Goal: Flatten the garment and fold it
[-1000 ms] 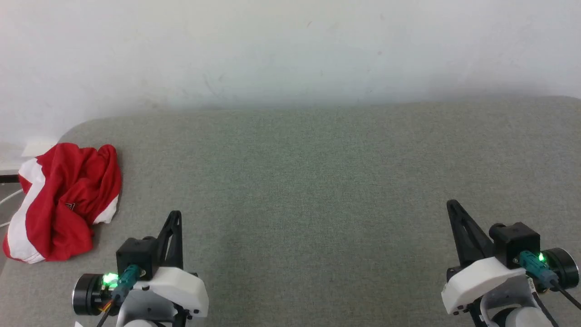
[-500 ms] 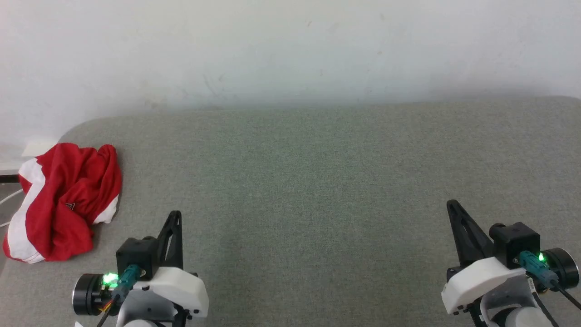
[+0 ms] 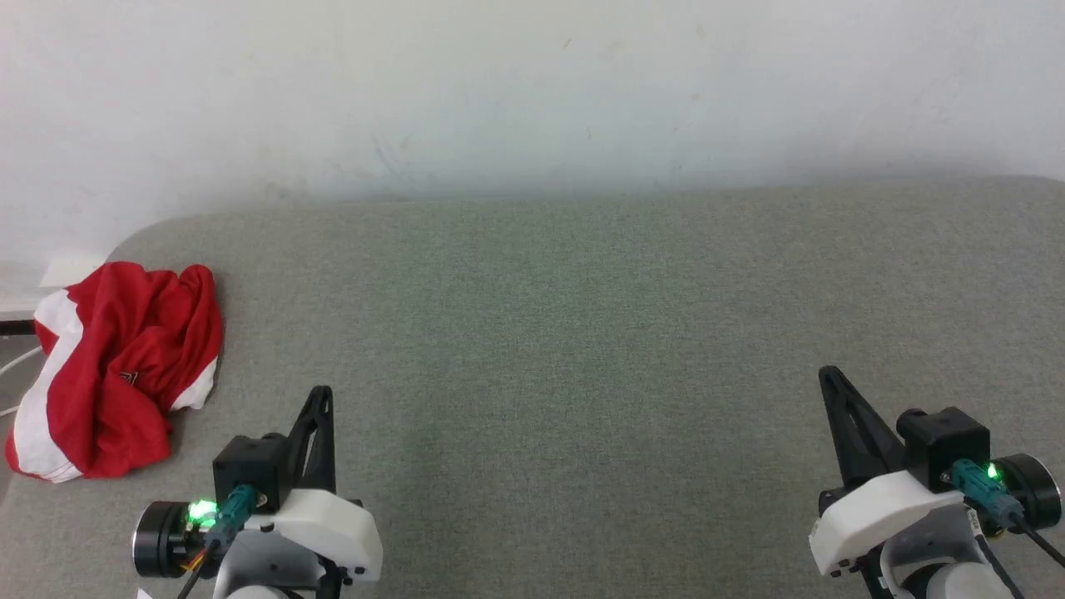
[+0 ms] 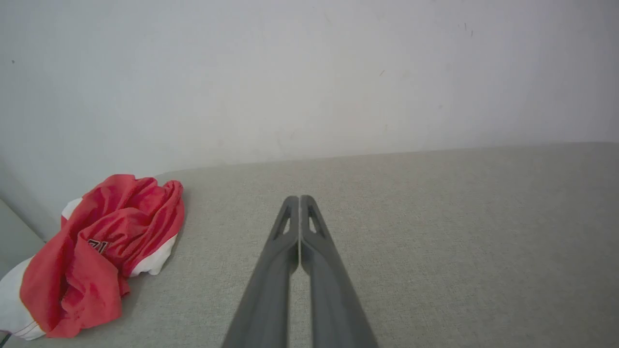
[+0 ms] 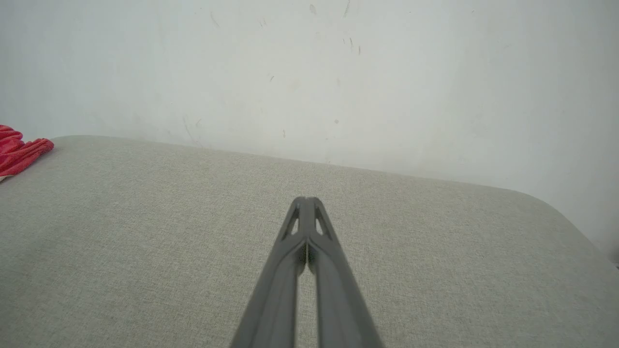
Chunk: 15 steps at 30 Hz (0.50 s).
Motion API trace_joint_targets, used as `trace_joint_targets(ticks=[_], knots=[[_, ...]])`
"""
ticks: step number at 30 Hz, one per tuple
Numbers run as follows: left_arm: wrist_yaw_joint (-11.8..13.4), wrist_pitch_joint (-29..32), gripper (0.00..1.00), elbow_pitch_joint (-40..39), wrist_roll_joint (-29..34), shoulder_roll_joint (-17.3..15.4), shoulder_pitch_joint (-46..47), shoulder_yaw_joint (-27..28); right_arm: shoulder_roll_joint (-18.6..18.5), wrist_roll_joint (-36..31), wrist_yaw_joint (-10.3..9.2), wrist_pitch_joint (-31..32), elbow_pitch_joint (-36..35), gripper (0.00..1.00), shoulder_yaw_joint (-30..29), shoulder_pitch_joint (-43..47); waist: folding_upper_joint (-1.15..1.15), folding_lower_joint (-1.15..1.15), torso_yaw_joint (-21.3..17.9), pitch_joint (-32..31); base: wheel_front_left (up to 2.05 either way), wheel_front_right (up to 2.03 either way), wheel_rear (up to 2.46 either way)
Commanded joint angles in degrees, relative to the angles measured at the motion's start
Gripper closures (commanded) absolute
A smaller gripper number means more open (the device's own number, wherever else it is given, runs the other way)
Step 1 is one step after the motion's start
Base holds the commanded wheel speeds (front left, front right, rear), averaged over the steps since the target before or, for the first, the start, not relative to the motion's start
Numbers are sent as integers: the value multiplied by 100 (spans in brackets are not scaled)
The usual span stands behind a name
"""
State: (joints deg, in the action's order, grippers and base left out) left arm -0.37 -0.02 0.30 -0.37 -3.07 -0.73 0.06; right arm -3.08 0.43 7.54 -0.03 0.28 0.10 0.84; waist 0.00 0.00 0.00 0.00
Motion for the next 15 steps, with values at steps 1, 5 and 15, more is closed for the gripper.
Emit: trace_joint_targets(ticks=[1,5,15], knots=[[37,2,100,-30,37,19,73,-6,21,-43,-5,3,-28,100,-10,-84,0,0,0,0,0,0,0],[-5,-19,0,20,-16,0,1,-15,-2,17,0,-16,13,0,-6,10,0,0,-1,1,0,0,0],[-6,-140,0,120,-144,2,56,-118,0,98,-1,-138,91,0,-44,18,0,0,16,6,0,0,0]])
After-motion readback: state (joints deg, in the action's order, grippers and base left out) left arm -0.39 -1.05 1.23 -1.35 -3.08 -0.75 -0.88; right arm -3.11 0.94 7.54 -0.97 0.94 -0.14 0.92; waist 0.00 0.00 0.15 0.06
